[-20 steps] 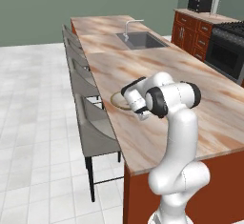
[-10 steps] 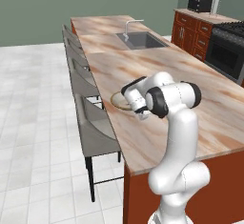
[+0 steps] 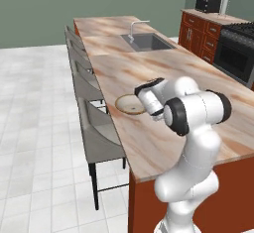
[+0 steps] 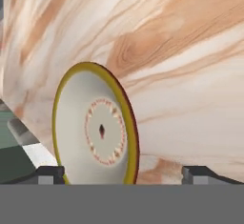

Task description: Pick up the bowls from the cabinet and place each bowl in front of a stool on the dining counter.

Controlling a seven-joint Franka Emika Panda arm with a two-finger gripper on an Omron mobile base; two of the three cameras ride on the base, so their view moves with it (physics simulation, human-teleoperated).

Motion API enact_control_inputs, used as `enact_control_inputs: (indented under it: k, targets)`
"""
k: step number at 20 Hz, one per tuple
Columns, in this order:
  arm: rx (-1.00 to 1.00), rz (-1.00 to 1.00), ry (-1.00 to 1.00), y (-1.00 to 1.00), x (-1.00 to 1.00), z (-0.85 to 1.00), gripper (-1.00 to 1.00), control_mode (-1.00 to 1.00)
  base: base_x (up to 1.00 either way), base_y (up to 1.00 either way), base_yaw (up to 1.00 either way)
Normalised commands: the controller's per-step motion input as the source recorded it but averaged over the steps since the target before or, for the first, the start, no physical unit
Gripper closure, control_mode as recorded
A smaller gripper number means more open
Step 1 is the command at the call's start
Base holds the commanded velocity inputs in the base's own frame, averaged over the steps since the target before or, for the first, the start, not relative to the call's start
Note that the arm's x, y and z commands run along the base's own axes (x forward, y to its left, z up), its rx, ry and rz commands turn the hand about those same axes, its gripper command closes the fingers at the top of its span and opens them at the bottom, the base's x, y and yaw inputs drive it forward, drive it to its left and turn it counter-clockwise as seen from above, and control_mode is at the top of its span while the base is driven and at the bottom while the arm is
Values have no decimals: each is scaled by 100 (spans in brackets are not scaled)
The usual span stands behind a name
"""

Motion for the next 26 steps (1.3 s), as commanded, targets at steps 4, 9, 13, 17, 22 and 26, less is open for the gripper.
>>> enact_control_inputs:
  k: [4,9,13,17,22,26]
  targets:
    - [0,2,0,-42,-81,86,-100,-100,0,0,0]
    - [0,2,1,-45,-95,99,-100,-100,0,0,0]
    - [0,3,10,-30,-89,100,-100,-100,0,0,0]
    - [0,3,22,-9,-66,100,-100,-100,0,0,0]
    - [-2,3,27,0,-61,100,-100,-100,0,0,0]
    - [-6,11,24,0,-76,100,-100,-100,0,0,0]
